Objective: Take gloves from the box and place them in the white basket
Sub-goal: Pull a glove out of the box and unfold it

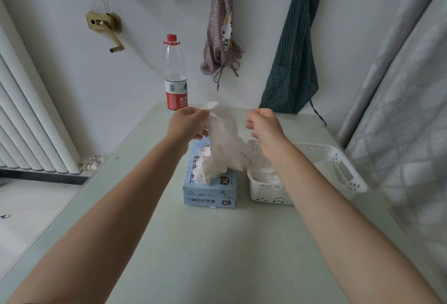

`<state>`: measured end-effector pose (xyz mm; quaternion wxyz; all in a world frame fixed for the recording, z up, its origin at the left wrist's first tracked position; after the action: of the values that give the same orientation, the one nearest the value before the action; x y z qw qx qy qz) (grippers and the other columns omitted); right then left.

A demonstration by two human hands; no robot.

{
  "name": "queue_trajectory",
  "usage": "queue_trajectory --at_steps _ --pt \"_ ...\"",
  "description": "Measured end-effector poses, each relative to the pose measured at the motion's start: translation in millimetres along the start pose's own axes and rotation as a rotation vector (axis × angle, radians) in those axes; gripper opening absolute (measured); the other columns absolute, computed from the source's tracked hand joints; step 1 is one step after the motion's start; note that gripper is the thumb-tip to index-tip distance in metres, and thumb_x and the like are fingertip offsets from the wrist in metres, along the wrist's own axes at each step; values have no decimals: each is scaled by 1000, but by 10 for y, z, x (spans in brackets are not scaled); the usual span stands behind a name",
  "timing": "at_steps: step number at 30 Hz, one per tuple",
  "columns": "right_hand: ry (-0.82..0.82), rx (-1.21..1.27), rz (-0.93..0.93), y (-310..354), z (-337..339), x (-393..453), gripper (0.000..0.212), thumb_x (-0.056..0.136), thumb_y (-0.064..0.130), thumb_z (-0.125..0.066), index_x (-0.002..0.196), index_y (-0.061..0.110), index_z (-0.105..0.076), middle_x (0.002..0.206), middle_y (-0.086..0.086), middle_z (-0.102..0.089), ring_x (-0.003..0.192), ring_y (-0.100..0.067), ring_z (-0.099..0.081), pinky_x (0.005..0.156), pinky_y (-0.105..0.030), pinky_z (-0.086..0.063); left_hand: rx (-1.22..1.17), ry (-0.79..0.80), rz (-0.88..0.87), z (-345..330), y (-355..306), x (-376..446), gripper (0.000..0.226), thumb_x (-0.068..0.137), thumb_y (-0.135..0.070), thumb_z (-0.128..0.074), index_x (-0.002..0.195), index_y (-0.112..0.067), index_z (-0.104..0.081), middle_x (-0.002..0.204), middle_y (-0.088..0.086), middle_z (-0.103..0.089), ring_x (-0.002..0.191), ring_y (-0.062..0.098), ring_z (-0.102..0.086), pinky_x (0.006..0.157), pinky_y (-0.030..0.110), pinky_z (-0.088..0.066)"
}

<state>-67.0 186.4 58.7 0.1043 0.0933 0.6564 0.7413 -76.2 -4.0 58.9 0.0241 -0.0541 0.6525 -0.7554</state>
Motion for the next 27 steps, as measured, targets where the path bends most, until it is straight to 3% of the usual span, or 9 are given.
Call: queue_trajectory --at_steps 3,7,11,15,17,19,22,25,27 --pt "54 -37 116 89 -46 -93 17 90 11 -53 105 14 -61 91 -1 -63 83 -13 -60 69 -23 -46 -18 -18 44 51 -44 -17 16 89 -21 -63 91 -5 -63 74 9 -67 53 15 -62 58 27 -52" --pt "203 -140 245 233 -196 -251 15 92 23 -59 101 12 -63 89 -3 -68 79 -14 -64 72 -30 -53 -14 89 89 -25 -123 -89 19 89 -28 -68 87 -10 -65 74 7 -73 56 15 -67 64 29 -53" --pt "224 -131 103 243 -200 -211 40 92 48 -49 101 11 -60 90 -8 -69 85 -24 -68 83 -45 -56 84 205 -5 -148 -182 -169 20 88 -35 -69 83 -15 -72 78 2 -75 69 13 -66 67 27 -51" --pt "311 -155 -39 141 -122 -218 72 74 78 -52 109 16 -66 105 -7 -71 97 -22 -67 88 -42 -55 92 382 -51 -248 -181 -257 35 98 -32 -46 90 -12 -74 92 1 -76 89 19 -64 80 34 -49" --pt "354 -156 -40 87 -55 -237 63 74 69 -66 105 14 -68 103 -4 -72 97 -18 -67 84 -34 -54 57 442 -47 -273 -183 -290 41 98 -25 -36 90 -9 -73 93 5 -76 89 22 -66 86 38 -49" --pt "425 -164 -55 54 23 -257 36 81 44 -75 97 13 -65 92 -1 -72 85 -14 -67 71 -26 -51 -18 413 -15 -270 -179 -285 37 96 -19 -37 88 -5 -69 89 13 -75 81 26 -68 86 39 -50" --pt "436 -260 -58 58 118 -274 16 85 16 -72 100 15 -66 88 -2 -68 79 -15 -64 64 -23 -49 -77 346 35 -273 -156 -260 19 93 -11 -43 96 -5 -61 92 21 -72 73 29 -68 77 36 -53" --pt "377 -375 -48 98 171 -288 11 87 10 -62 97 11 -67 84 -6 -62 74 -20 -56 57 -25 -40 110 291 -22 -319 -125 -218 29 90 -1 -47 112 -10 -62 95 10 -64 76 20 -62 70 30 -53" --pt "344 -402 -42 134 214 -297 9 84 11 -59 89 8 -66 78 -8 -56 69 -20 -47 51 -25 -29 226 382 -76 -391 -121 -210 40 85 1 -49 115 -19 -67 103 4 -64 90 17 -60 83 31 -52"
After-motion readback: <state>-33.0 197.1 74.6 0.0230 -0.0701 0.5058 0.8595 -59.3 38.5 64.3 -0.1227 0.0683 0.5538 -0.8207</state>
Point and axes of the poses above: each hand's wrist, its own x-axis towards the middle knuckle, its own z-axis out of the back of the hand, y = z × x, the point moved 3 cm from there along x, towards the middle knuckle
